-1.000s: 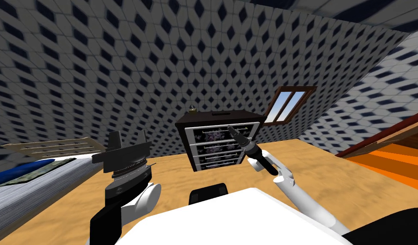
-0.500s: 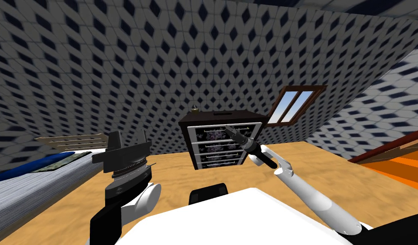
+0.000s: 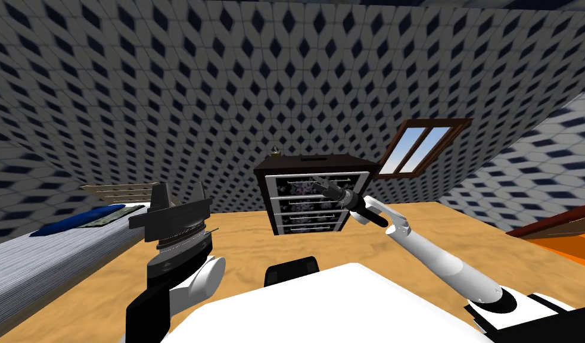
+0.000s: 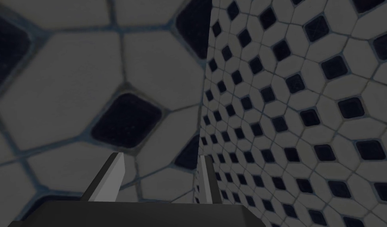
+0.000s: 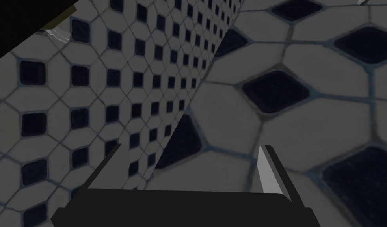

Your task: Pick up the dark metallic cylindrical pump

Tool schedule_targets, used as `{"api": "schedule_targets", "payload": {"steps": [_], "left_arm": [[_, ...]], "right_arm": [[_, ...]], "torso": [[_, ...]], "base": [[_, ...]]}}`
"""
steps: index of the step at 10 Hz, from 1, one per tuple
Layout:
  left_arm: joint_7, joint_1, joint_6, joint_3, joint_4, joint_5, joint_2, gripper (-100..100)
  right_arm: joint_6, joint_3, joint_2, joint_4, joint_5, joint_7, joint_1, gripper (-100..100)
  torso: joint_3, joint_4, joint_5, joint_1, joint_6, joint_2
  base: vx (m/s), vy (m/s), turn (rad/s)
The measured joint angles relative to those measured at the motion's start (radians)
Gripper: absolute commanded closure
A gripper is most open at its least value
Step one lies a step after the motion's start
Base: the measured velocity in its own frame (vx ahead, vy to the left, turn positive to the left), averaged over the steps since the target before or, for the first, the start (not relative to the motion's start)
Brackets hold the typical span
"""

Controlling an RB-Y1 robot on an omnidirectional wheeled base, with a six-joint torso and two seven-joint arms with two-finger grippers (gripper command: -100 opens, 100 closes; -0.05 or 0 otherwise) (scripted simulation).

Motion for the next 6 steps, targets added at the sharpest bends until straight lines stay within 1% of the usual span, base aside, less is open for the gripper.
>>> {"api": "schedule_targets", "payload": {"steps": [1, 2, 3, 4, 5, 6], "left_arm": [[0.0, 0.0, 0.0, 0.0, 0.0, 0.0, 0.0, 0], [0.0, 0.0, 0.0, 0.0, 0.0, 0.0, 0.0, 0], [0.0, 0.0, 0.0, 0.0, 0.0, 0.0, 0.0, 0], [0.0, 0.0, 0.0, 0.0, 0.0, 0.0, 0.0, 0], [0.0, 0.0, 0.0, 0.0, 0.0, 0.0, 0.0, 0], [0.0, 0.0, 0.0, 0.0, 0.0, 0.0, 0.0, 0]], "right_arm": [[-0.012, 0.009, -0.03, 0.019, 0.018, -0.01, -0.029, -100], [-0.025, 0.013, -0.062, 0.032, 0.027, -0.019, -0.044, -100], [-0.032, 0.015, -0.085, 0.039, 0.031, -0.021, -0.05, -100], [-0.049, 0.024, -0.115, 0.06, 0.049, -0.031, -0.075, -100], [-0.062, 0.031, -0.146, 0.073, 0.06, -0.04, -0.092, -100], [-0.066, 0.032, -0.171, 0.076, 0.064, -0.043, -0.096, -100]], "torso": [[0.0, 0.0, 0.0, 0.0, -0.001, 0.0], [0.0, 0.0, 0.0, 0.0, 0.0, 0.001], [0.0, 0.0, 0.0, 0.0, 0.0, 0.0], [0.0, 0.0, 0.0, 0.0, -0.001, 0.001], [0.0, 0.0, 0.0, 0.0, 0.0, 0.001], [0.0, 0.0, 0.0, 0.0, 0.0, 0.0]], "base": [[-0.049, -0.02, 0.138], [-0.024, -0.011, -0.022], [-0.051, -0.013, 0.21], [-0.054, -0.018, 0.172], [-0.023, -0.01, 0.006], [-0.039, -0.013, 0.256]]}}
